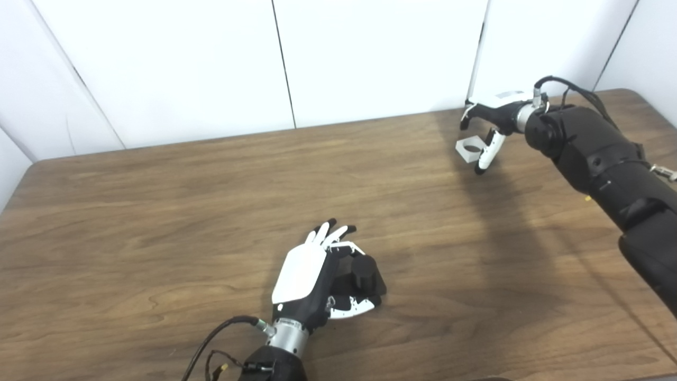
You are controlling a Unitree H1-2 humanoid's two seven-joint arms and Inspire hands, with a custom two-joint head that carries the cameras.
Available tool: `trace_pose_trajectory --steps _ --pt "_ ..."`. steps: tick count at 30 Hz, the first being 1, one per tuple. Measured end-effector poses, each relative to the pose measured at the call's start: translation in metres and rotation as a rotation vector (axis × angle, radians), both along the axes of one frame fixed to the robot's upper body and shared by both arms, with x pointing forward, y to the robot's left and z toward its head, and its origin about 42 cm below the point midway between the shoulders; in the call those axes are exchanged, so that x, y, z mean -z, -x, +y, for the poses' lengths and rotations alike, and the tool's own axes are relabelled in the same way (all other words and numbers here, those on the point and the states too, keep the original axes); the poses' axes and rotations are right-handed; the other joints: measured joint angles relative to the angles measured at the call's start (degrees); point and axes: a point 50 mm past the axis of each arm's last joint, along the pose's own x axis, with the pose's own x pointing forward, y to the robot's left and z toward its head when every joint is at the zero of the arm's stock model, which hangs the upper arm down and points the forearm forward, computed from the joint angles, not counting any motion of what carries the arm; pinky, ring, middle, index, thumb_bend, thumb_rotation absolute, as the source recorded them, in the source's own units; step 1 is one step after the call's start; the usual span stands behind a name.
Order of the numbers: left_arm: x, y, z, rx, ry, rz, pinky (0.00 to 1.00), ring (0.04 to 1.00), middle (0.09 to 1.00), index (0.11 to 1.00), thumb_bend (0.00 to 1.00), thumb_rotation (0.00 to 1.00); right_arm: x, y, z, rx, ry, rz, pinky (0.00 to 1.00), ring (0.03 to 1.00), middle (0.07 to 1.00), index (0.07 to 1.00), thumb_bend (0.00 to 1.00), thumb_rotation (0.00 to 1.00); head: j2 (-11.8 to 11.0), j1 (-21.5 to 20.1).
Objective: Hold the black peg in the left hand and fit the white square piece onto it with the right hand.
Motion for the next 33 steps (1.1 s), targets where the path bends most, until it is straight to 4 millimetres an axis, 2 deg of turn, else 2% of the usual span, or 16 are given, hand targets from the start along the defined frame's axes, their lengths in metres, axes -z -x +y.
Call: trace_pose_trajectory --steps 8,20,33 --pt "0.0 0.0 -0.0001 0.0 0.001 0.0 1.0 1.0 0.908 0.491 0.52 0.07 -0.0001 0.0 -0.0005 0.004 0.004 0.002 1.0 1.0 0.992 0.67 0.81 0.25 0.0 -0.09" --pt "-0.0003 0.0 -0.0012 -0.001 0.005 0.002 1.0 1.0 0.909 0.491 0.52 0.07 -0.001 0.0003 -0.0011 0.003 0.013 0.014 1.0 1.0 0.988 0.658 0.8 0.24 -0.09 0.0" --pt "0.0 -0.0001 -0.0047 -0.006 0.015 0.004 1.0 1.0 0.911 0.491 0.52 0.07 -0.0024 0.0003 -0.0032 -0.014 0.038 0.023 1.0 1.0 0.969 0.603 0.76 0.24 -0.35 0.09"
